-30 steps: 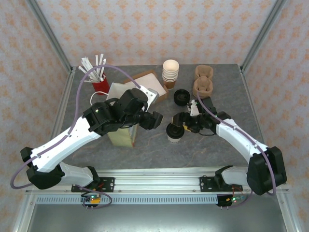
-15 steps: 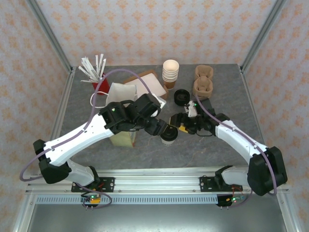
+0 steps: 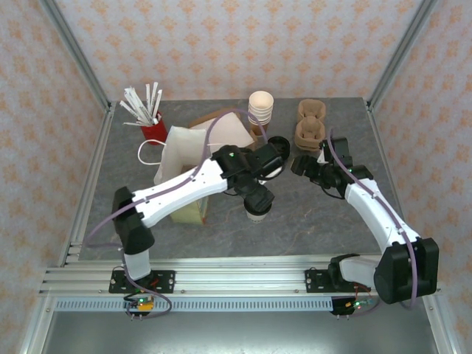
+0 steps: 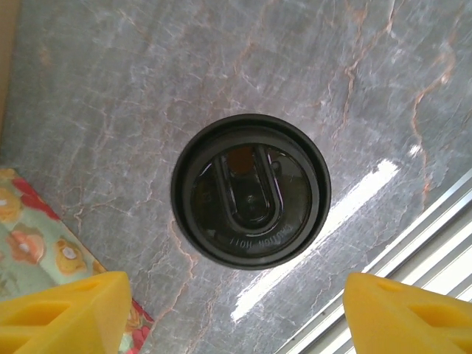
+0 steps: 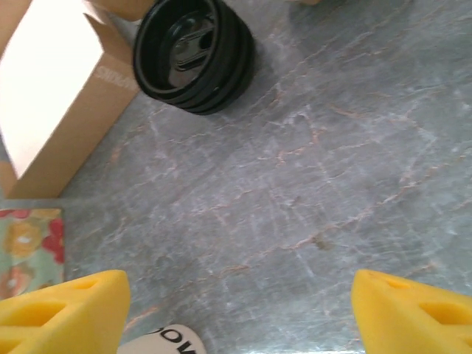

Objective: Pack the takeout coffee

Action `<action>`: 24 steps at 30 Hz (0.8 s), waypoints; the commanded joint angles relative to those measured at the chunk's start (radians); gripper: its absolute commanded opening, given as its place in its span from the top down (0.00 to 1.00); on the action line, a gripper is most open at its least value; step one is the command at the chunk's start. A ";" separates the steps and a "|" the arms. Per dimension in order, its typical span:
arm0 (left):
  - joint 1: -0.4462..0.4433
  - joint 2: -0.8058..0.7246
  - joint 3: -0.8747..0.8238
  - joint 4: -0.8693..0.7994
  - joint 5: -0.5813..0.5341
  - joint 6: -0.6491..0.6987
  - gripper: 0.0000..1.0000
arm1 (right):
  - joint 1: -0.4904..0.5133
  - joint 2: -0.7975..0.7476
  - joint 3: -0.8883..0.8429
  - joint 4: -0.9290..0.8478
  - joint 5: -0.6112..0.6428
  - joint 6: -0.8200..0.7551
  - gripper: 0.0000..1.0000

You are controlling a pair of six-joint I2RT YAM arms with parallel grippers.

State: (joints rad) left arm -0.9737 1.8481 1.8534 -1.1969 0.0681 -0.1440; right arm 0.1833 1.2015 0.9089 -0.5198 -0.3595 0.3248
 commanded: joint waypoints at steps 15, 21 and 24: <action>0.040 0.193 0.146 -0.151 0.127 0.129 0.18 | -0.001 -0.091 -0.037 -0.049 0.173 -0.046 0.18; 0.040 0.197 0.150 -0.151 0.153 0.123 0.19 | -0.001 -0.140 -0.045 -0.103 0.150 -0.020 0.09; 0.041 0.207 0.165 -0.158 0.141 0.121 0.19 | -0.001 -0.164 -0.048 -0.144 0.139 -0.007 0.05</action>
State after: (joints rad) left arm -0.9375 2.0434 1.9766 -1.3144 0.2039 -0.0429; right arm 0.1833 1.0702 0.8719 -0.5999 -0.2211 0.3038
